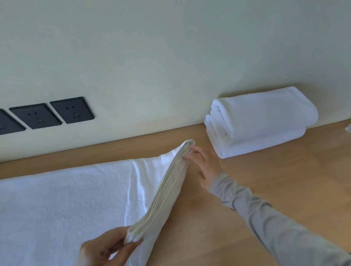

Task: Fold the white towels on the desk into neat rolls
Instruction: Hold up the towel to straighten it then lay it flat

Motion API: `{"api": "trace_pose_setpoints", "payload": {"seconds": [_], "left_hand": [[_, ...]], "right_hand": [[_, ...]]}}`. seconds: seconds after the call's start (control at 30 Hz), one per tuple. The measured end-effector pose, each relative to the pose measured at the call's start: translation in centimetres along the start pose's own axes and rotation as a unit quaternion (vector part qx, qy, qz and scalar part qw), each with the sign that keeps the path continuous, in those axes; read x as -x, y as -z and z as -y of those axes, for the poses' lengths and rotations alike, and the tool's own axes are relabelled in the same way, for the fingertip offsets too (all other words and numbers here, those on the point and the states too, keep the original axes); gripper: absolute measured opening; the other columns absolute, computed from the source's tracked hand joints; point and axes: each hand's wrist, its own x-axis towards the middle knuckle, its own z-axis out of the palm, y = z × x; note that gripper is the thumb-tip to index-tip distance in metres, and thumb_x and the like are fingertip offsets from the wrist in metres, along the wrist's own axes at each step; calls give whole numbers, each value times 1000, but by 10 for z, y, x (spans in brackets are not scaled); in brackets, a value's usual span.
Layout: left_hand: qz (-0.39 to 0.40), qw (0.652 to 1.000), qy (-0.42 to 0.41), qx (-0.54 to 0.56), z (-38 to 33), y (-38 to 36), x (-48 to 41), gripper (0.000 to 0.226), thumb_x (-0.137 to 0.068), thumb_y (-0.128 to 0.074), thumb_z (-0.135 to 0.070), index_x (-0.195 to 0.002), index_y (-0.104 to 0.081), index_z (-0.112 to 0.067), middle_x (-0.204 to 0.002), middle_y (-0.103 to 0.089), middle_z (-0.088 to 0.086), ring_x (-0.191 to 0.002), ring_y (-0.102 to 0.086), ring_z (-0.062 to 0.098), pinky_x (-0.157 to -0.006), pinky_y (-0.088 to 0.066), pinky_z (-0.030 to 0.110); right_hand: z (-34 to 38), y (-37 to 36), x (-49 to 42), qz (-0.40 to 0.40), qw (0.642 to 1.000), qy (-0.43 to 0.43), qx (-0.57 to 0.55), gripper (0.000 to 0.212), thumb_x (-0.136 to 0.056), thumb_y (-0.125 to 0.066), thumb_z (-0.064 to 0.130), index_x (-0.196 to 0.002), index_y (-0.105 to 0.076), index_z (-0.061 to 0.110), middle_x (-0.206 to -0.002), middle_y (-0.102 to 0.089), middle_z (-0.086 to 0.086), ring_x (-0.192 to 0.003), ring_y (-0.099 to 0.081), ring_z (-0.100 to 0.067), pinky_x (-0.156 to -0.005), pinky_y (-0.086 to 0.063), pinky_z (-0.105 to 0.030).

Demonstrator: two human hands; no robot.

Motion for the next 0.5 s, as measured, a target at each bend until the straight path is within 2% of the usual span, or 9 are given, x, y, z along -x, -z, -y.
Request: {"api": "trace_pose_setpoints", "payload": {"seconds": [0.1,0.17,0.23,0.3,0.37,0.43,0.5], "left_hand": [[-5,1000,-2,-21,-1,6,1,34,-69,-70,-13,-70,-72,-47,-57,-67,-20,-61,-64,-9,-59,-44,1],[-9,999,11,-36,3,10,2,48,-82,-68,-9,-64,-69,-53,-56,-64,-26,-63,-62,-14,-61,-42,-1],[3,998,16,-54,6,15,4,43,-69,-79,-5,-70,-72,-47,-58,-66,-23,-61,-63,-11,-57,-43,0],[-10,998,20,-62,10,20,7,44,-63,-81,2,-72,-73,-40,-57,-66,-20,-58,-63,-9,-53,-43,2],[-34,997,25,-62,13,24,8,37,-61,-84,-4,-72,-74,-38,-56,-66,-16,-55,-62,-7,-51,-43,4],[-67,995,48,-61,21,32,8,30,-58,-86,-13,-71,-73,-37,-51,-64,-10,-49,-58,-6,-47,-42,6],[-112,988,90,-55,37,43,4,30,-58,-88,-10,-67,-73,-35,-47,-61,-5,-43,-51,-5,-45,-38,5]], "right_hand": [[-24,4,-28,18,999,30,41,67,-61,-46,-14,-120,-59,14,-144,-37,-10,-125,-40,-34,-100,-37,-45],[-36,5,-40,38,997,46,55,58,-62,-46,-13,-110,-62,14,-142,-40,-9,-124,-42,-34,-101,-36,-44],[-47,4,-46,78,992,56,83,48,-67,-47,-10,-104,-64,15,-145,-37,-5,-130,-38,-30,-105,-34,-47],[-57,1,-47,135,983,58,107,45,-73,-52,-5,-110,-63,19,-147,-31,0,-134,-32,-25,-108,-30,-44],[-63,0,-48,169,976,55,126,42,-80,-58,4,-117,-59,24,-148,-28,5,-133,-32,-20,-109,-29,-38],[-64,2,-53,179,972,75,134,38,-84,-60,13,-121,-57,23,-145,-34,6,-128,-38,-18,-105,-29,-27],[-59,6,-65,180,968,112,131,33,-86,-62,18,-118,-60,13,-136,-47,-1,-124,-43,-19,-100,-30,-22]]}}
